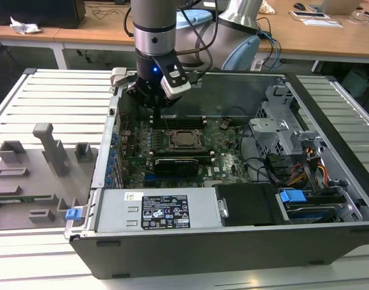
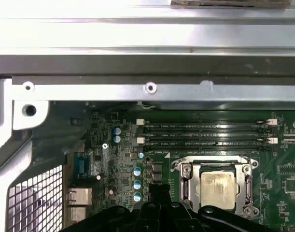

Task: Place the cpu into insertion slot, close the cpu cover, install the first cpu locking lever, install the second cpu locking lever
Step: 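Install the first cpu locking lever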

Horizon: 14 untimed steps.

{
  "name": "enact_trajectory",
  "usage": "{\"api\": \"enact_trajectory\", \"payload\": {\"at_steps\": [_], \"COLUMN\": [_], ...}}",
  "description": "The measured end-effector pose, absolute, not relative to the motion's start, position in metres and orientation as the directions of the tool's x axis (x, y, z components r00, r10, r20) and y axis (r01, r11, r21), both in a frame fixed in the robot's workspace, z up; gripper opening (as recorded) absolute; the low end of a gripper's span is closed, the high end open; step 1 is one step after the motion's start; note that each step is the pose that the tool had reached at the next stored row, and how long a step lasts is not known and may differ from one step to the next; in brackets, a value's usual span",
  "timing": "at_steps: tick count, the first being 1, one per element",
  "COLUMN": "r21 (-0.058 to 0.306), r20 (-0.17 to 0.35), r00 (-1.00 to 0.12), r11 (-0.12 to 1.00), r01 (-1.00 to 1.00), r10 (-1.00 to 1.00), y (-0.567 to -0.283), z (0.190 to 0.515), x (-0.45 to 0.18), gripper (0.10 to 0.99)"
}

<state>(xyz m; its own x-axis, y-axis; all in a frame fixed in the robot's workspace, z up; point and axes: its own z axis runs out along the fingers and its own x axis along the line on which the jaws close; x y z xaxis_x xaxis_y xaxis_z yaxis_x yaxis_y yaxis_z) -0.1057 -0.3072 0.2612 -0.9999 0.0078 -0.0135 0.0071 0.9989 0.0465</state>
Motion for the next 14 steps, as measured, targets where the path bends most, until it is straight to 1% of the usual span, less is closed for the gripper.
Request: {"api": "enact_trajectory", "payload": {"at_steps": [14], "r21": [0.046], "r20": [-0.013], "r00": [-1.0], "r11": [0.999], "r01": [0.007], "r10": [0.008], "y": [-0.289], "z": [0.256], "x": [-0.1], "gripper": [0.106]}}
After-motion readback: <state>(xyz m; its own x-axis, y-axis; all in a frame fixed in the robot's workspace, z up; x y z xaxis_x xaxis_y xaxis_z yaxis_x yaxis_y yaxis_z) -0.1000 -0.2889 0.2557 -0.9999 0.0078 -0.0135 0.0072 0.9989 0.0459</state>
